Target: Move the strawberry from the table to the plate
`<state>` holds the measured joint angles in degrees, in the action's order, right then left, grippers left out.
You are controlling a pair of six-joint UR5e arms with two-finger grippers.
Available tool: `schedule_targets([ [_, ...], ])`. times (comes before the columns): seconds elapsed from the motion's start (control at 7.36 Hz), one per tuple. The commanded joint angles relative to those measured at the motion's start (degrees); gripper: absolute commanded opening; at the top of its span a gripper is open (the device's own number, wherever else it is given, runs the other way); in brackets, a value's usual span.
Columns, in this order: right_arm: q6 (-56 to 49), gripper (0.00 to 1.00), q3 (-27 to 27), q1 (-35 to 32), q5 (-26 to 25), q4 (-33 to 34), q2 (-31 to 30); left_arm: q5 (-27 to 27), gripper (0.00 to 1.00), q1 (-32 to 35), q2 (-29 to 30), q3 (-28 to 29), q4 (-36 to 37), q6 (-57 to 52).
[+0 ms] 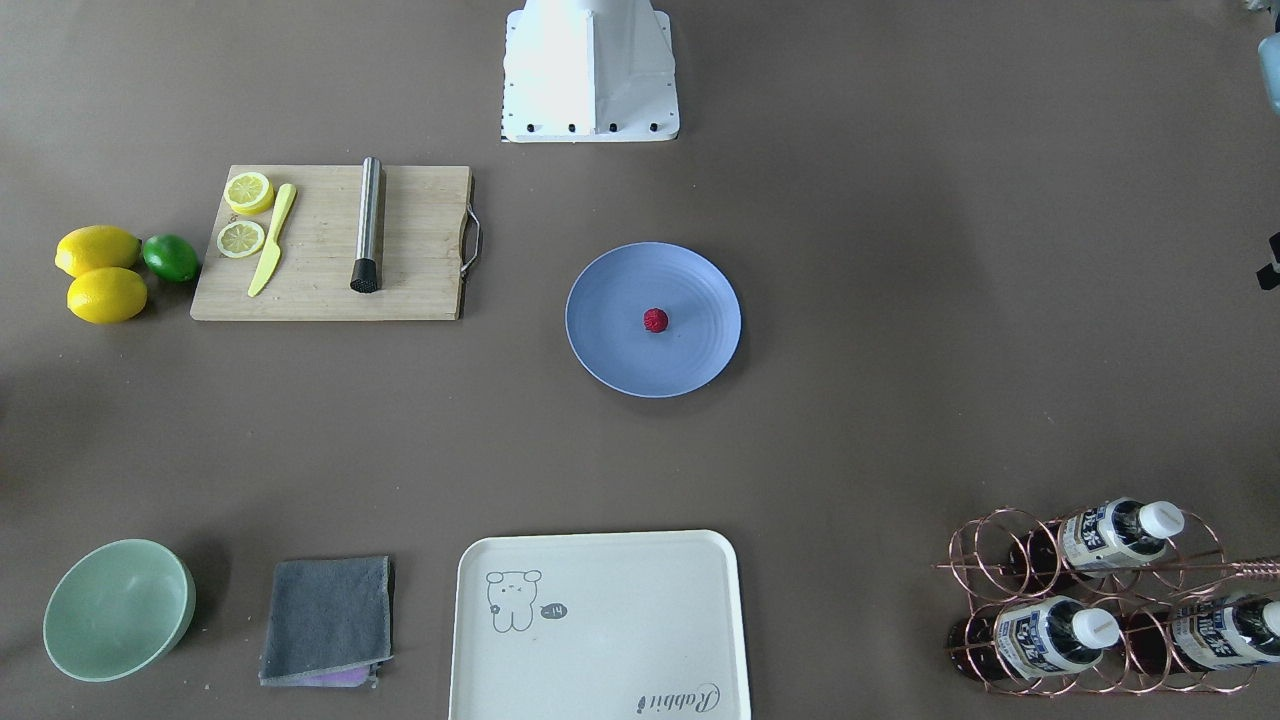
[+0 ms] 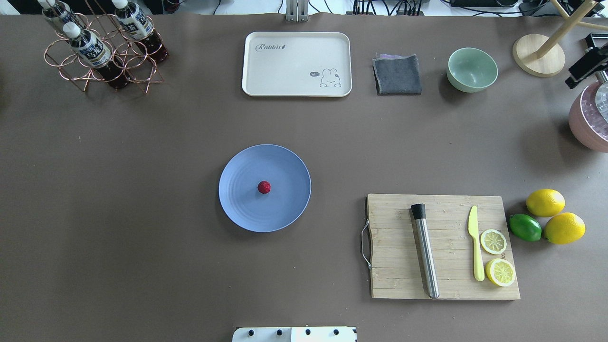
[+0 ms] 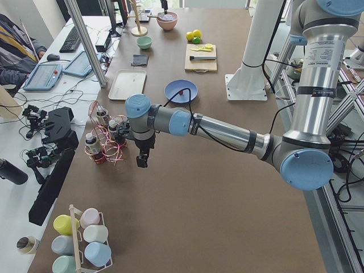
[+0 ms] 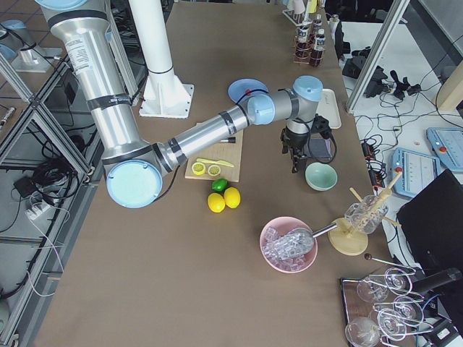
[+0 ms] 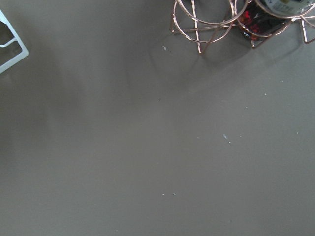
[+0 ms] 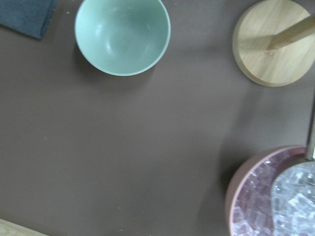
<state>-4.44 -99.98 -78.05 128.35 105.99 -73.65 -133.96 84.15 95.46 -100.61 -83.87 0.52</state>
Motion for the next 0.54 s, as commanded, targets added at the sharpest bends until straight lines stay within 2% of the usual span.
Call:
schedule_targets([
  [0.0,-15.3,1.00,6.7,-8.1,0.1,1.1,-1.5,-0.2,0.97,3.5,-1.0,0.4,2.8,-6.9],
  [0.27,-22.3,1.00,12.1,-11.0,0.1,0.3,-1.5,-0.2,0.97,5.1,-1.1,0.1,5.6,-8.3],
  [0.41,-22.9,1.00,12.7,-11.6,0.2,0.2,-1.4,0.0,0.97,5.1,-1.1,0.6,5.6,-8.3],
])
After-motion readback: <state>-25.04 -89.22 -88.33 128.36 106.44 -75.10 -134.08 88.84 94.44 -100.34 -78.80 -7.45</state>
